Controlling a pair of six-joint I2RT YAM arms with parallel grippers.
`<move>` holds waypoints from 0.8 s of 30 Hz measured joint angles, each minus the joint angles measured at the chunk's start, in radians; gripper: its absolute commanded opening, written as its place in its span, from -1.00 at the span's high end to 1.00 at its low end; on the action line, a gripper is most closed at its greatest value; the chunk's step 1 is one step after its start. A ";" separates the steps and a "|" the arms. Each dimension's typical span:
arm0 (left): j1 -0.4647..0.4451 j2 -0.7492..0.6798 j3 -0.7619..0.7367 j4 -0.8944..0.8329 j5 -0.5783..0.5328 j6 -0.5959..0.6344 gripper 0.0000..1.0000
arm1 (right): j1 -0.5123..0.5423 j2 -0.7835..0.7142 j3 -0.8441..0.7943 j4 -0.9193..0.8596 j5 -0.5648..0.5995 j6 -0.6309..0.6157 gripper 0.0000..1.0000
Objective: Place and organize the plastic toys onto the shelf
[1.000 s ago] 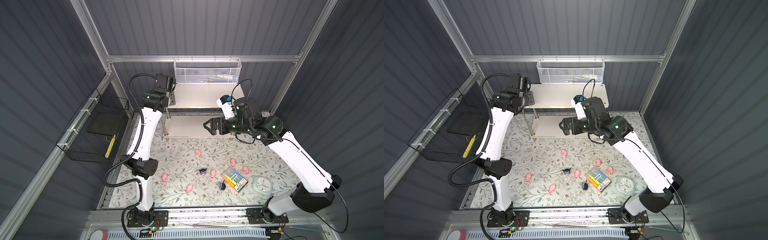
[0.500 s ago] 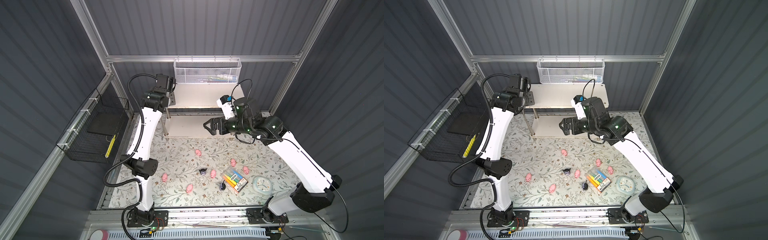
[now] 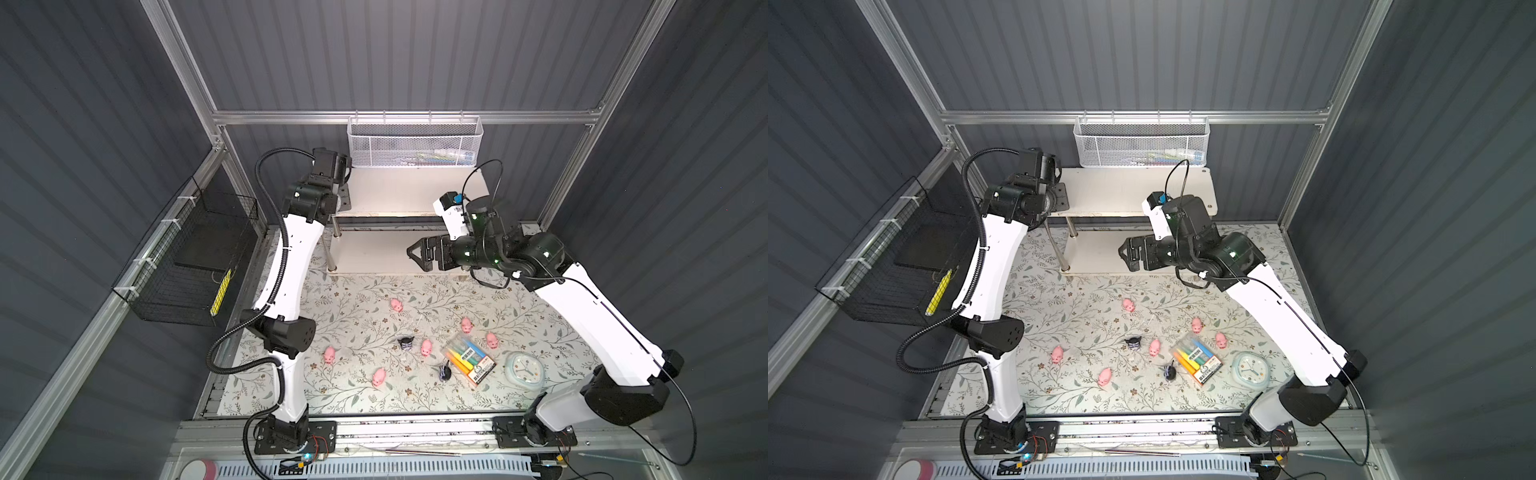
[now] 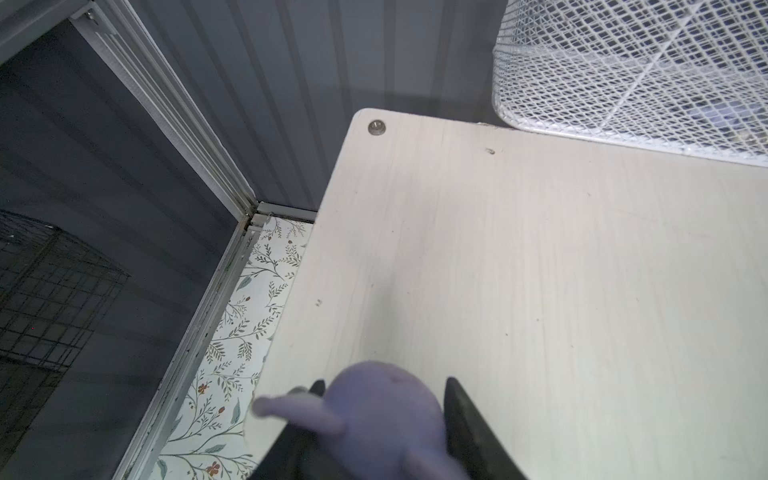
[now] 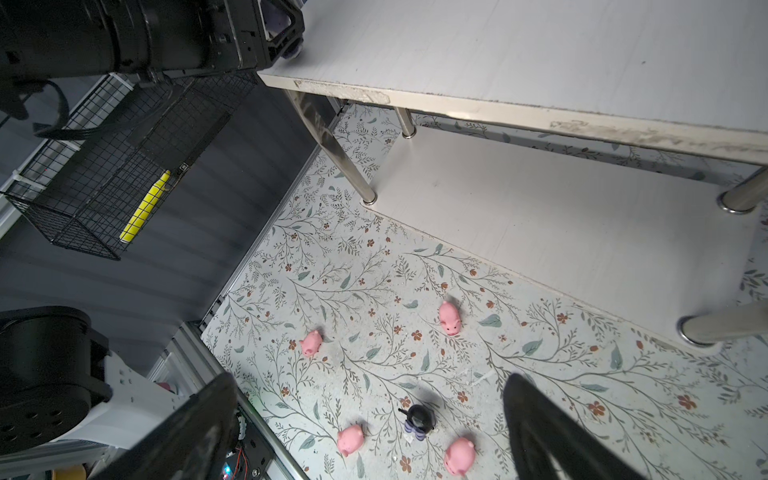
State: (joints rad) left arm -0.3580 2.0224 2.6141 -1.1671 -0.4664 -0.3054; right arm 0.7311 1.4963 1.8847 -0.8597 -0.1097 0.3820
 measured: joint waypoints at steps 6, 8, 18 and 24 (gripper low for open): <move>0.000 0.000 0.000 0.000 0.000 0.000 0.07 | -0.005 0.000 -0.002 0.001 -0.001 0.003 -0.98; 0.000 0.000 0.000 0.000 0.000 0.000 0.07 | -0.005 -0.001 -0.007 0.004 -0.002 0.003 -0.98; 0.000 0.000 -0.009 0.001 0.000 0.000 0.03 | -0.016 -0.001 -0.017 0.007 -0.013 0.003 -0.97; 0.000 0.000 -0.020 0.005 0.000 0.005 -0.03 | -0.022 -0.001 -0.021 0.013 -0.019 0.003 -0.98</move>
State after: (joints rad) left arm -0.3580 2.0224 2.5938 -1.1625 -0.4667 -0.3008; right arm 0.7094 1.4952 1.8633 -0.8471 -0.1287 0.3855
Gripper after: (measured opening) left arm 0.516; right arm 0.989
